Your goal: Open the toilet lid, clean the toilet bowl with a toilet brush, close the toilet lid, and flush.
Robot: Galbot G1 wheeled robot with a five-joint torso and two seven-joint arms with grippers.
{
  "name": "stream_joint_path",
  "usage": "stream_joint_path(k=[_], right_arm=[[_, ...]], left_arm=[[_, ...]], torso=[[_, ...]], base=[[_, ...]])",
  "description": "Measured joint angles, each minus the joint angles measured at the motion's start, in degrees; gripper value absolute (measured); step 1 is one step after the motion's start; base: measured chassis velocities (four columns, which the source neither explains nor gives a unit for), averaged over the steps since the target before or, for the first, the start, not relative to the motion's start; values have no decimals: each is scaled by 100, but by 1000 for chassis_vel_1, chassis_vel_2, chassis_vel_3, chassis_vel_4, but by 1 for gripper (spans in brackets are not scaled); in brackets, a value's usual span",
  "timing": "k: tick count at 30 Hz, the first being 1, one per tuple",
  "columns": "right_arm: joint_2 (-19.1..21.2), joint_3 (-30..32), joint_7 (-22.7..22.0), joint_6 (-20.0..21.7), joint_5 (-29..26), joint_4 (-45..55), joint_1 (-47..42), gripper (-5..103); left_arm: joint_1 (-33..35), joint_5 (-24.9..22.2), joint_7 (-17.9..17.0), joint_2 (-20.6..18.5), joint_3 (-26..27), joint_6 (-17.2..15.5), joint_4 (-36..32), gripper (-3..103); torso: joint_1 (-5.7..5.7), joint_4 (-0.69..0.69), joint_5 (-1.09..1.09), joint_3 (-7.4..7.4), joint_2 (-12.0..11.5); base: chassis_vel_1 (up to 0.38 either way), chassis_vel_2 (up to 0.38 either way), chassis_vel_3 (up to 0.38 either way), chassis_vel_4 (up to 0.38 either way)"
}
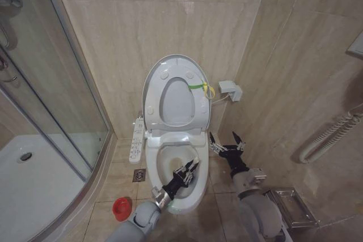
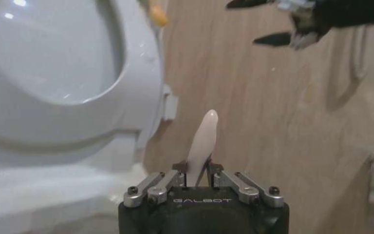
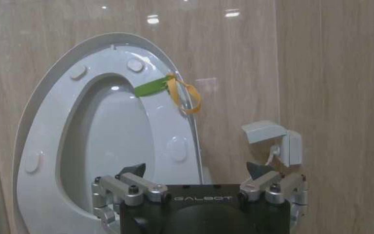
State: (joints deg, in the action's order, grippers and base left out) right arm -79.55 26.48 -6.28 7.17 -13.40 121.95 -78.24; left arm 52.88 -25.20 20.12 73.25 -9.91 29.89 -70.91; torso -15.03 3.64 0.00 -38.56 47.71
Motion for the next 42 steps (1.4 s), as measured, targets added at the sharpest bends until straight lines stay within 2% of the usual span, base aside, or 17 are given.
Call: stream_joint_path(k=[5,12,18,29,34,42], right_arm=[[0,0,0,0,0,0,0,100],[0,0,0,0,0,0,0,100],[0,0,0,0,0,0,0,100],[0,0,0,0,0,0,0,100],[0,0,0,0,0,0,0,100],[0,0,0,0,0,0,0,100]], left_arm=[[-73,-9,58,-98,171,76,305,20],[-20,-13,-22,-42,67,60,-209,20],[46,16,-56,47,-55,58,-357,20],[-85,119,93,-35,146,152,393,20],[-100,118,-1,34,6,113,3,20],[42,136,-24,129,-196,161,-217,20]], torso=[[0,-1,0,0,0],[0,2,-1,0,0],[0,0,-1,0,0],[0,-1,1,0,0],[-1,2,0,0,0],[0,0,0,0,0]], base=[[0,0,0,0],[0,0,0,0],[0,0,0,0],[0,0,0,0],[0,0,0,0],[0,0,0,0]])
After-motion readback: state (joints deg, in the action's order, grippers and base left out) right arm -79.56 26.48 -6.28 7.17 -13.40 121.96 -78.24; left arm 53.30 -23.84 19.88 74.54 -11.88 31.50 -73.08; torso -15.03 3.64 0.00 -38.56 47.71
